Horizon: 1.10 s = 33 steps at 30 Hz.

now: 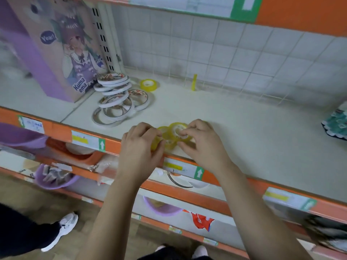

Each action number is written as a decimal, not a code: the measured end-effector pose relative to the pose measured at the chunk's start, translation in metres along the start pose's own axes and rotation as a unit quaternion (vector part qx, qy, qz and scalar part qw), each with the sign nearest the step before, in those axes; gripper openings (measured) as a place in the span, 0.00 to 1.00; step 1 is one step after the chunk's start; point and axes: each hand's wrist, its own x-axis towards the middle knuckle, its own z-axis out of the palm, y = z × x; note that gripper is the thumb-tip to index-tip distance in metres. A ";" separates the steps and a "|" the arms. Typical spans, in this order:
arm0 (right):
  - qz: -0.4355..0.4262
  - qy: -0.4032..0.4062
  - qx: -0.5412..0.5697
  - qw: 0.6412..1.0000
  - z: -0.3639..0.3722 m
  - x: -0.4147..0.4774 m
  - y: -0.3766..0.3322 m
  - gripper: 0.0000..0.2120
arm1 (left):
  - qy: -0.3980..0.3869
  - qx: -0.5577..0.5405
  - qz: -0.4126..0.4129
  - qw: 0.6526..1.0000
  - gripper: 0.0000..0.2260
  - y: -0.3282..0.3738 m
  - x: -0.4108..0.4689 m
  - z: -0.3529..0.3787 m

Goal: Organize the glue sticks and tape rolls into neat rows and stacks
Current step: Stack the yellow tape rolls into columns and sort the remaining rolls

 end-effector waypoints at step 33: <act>0.162 0.273 -0.033 0.948 -0.100 -0.087 0.056 0.11 | -0.045 -0.163 0.191 0.967 0.15 0.094 0.056 0.045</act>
